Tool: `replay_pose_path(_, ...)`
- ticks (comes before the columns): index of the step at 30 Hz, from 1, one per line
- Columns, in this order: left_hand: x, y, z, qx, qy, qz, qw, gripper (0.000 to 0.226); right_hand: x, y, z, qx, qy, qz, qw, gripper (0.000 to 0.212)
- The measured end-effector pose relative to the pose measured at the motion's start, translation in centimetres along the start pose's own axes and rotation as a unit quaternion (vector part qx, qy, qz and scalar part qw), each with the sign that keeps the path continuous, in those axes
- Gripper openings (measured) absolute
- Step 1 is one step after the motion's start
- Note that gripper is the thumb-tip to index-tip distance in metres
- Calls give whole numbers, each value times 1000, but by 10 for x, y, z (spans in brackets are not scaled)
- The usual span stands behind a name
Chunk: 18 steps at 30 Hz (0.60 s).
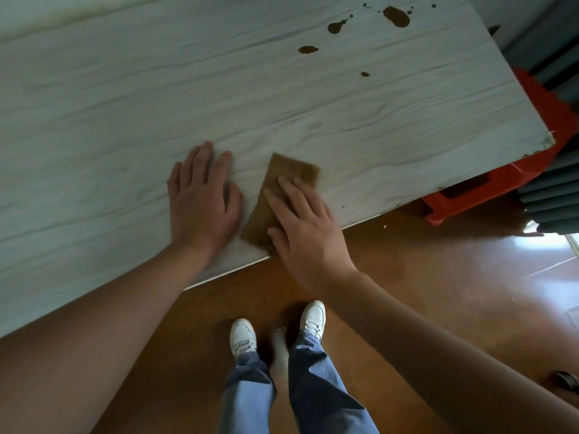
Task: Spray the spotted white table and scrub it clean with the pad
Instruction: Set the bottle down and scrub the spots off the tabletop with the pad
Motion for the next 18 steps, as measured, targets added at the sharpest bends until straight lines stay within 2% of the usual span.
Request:
replay_pose_path(3, -1, 0, 1, -15, 1, -6, 1000, 56, -24, 0, 13, -8, 21, -24, 999, 56)
replay_pose_path(5, -1, 1, 1, -31, 6, -6, 999, 56, -23, 10, 31, -31, 6, -21, 999, 57)
replay_pose_path(7, -2, 4, -2, -59, 2, -5, 998, 56, -13, 20, 53, -43, -40, -15, 998, 57)
replay_pose_path(11, -15, 16, -23, -56, -81, -27, 995, 56, 26, 31, 73, -21, -156, 45, 987, 55)
replay_pose_path(14, -33, 35, -73, -21, -59, -6, 998, 51, 59, 15, 42, -33, -206, 60, 976, 55)
replay_pose_path(16, -45, 43, -105, 0, -23, -3, 1000, 52, 72, 0, 0, -18, -183, 43, 982, 55)
replay_pose_path(18, -54, 45, -122, 14, -20, 0, 1000, 54, 68, -17, -50, -2, -123, 8, 992, 56)
Point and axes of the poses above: each hand's wrist, its own x-axis towards the middle knuckle, its own y-axis out of the back of the hand, z = x × y, the point moved 5 cm from there along x, towards the middle knuckle, and after that the axes turned 2 degrees about z, right-handed, at the moved point
